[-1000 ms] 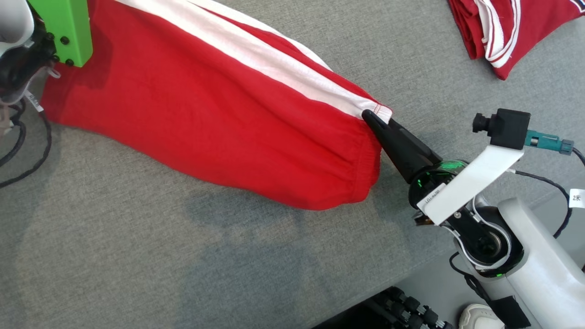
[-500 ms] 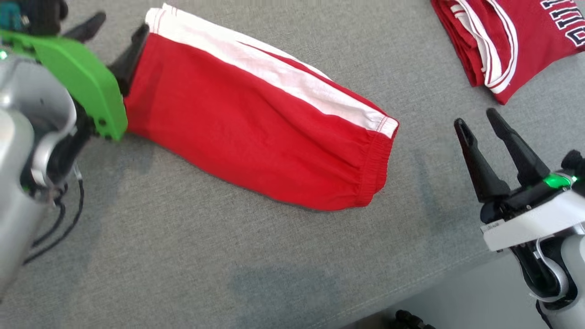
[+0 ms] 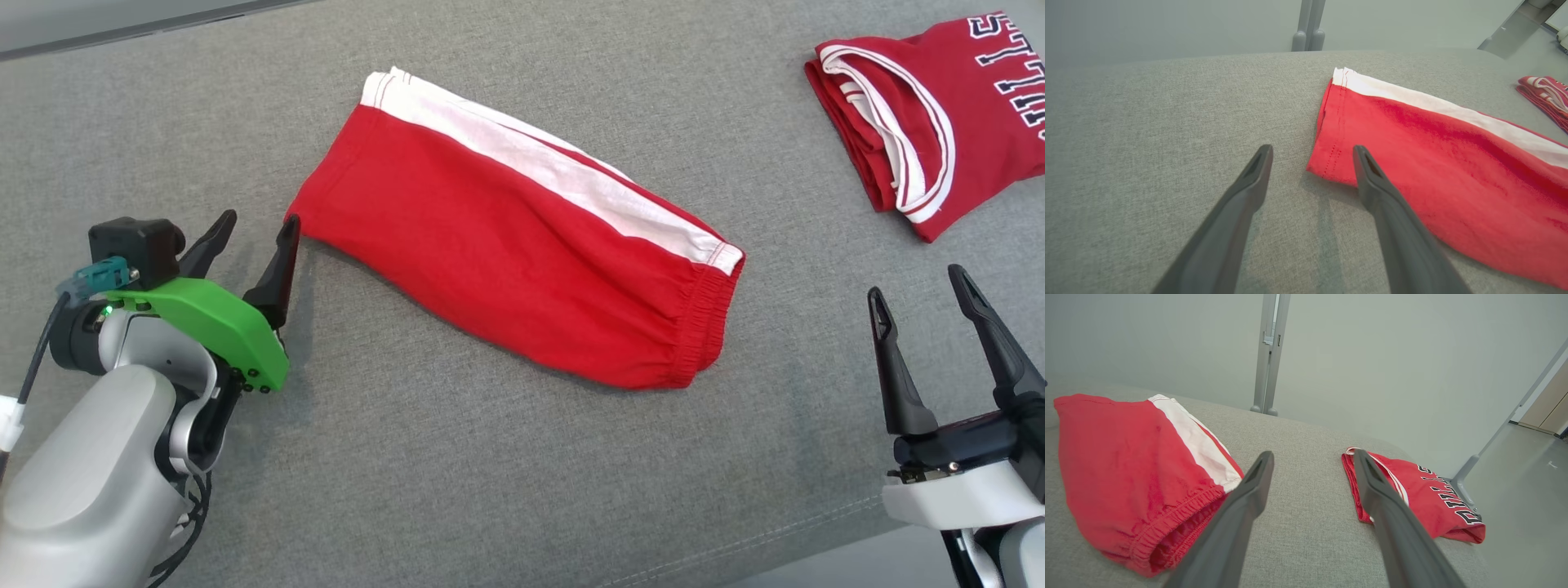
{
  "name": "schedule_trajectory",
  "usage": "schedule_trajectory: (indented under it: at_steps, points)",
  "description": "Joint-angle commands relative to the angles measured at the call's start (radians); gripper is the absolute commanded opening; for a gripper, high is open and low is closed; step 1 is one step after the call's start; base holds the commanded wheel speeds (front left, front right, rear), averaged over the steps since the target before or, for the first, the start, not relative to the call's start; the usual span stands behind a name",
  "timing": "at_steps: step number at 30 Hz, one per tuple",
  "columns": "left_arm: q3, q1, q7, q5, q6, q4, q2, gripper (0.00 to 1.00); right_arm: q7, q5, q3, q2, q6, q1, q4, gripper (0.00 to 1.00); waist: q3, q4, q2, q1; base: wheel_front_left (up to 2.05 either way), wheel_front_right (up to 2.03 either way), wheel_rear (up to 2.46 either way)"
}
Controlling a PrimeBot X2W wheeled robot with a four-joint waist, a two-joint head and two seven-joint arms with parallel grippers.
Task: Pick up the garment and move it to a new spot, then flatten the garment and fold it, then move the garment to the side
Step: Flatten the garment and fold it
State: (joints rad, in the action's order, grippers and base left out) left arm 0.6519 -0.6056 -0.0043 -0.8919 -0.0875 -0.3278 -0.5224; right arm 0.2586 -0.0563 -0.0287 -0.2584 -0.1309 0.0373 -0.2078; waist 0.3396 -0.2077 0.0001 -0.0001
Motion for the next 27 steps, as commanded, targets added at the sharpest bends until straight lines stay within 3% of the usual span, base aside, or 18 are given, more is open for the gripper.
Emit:
schedule_trajectory:
  at_steps: [1,8,17,27]
  points:
    - [0.001,-0.015,-0.028,0.013,0.014,-0.028,0.004,1.0,0.008,0.017,-0.012,0.024,0.0,0.003,-0.012,1.0,-0.011,0.01,-0.0001,0.0001,0.0,0.0,0.0]
    - [0.009,-0.069,-0.156,0.035,0.101,-0.198,0.069,1.0,0.007,0.062,-0.018,0.115,0.0,0.011,-0.005,1.0,-0.003,-0.012,-0.0001,0.0001,0.0,0.0,0.0]
    - [0.033,-0.136,-0.142,0.023,0.169,-0.408,0.114,1.0,0.006,0.04,0.005,0.162,0.0,0.006,0.088,1.0,0.01,-0.046,-0.0001,0.0001,0.0,0.0,0.0]
    - [0.082,-0.205,0.099,-0.08,0.218,-0.488,0.123,1.0,0.007,0.025,0.0,0.158,0.0,0.036,0.11,1.0,0.005,-0.069,-0.0001,0.0001,0.0,0.0,0.0]
